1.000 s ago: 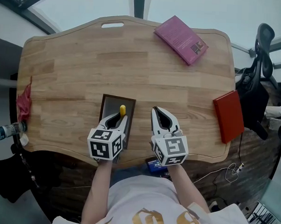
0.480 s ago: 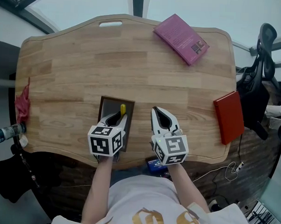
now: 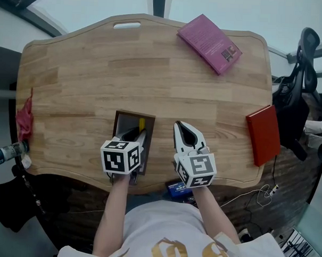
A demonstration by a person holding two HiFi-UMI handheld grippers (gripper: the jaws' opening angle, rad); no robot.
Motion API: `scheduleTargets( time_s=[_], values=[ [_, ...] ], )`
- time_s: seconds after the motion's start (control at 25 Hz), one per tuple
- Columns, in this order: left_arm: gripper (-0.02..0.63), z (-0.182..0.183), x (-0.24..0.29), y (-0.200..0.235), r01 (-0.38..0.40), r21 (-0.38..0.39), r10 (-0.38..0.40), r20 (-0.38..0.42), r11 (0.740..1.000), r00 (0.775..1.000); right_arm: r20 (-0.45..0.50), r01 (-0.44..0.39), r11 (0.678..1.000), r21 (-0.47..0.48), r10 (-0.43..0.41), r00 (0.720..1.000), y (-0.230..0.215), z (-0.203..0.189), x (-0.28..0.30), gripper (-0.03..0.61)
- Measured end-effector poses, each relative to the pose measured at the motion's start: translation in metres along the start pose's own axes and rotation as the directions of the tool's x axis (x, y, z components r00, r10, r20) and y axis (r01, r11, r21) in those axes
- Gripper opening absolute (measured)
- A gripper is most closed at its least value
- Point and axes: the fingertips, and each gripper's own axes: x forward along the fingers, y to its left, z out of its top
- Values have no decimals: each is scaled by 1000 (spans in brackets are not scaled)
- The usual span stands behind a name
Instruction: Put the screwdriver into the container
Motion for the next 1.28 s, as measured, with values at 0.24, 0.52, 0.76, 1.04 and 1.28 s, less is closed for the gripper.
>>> scheduleTargets(
  time_s=[0.24,0.52,0.76,1.04,1.28],
  values=[
    [78,-5,7,2,-8,3,8,-40,1000,999,-4,-1,1000,-1,1,1000,3,-2,2,32],
    [80,-12,14,7,-33,-6,32,-88,999,996,-13,6,1000,0,-6,1000,2,-5,-1,32],
    [80,-12,17,8,-33,-11,32,-98,999,995,-17,11,1000,3,-11,1000,0,-7,0,32],
    [81,-15,22,11,-40,-24,37,-115,999,993,-20,18,1000,4,-18,1000,-3,-8,0,32],
    [83,-15,24,11,-33,-54,27,-114,998,993,-21,14,1000,1,-14,1000,-6,-7,1,32]
  ],
)
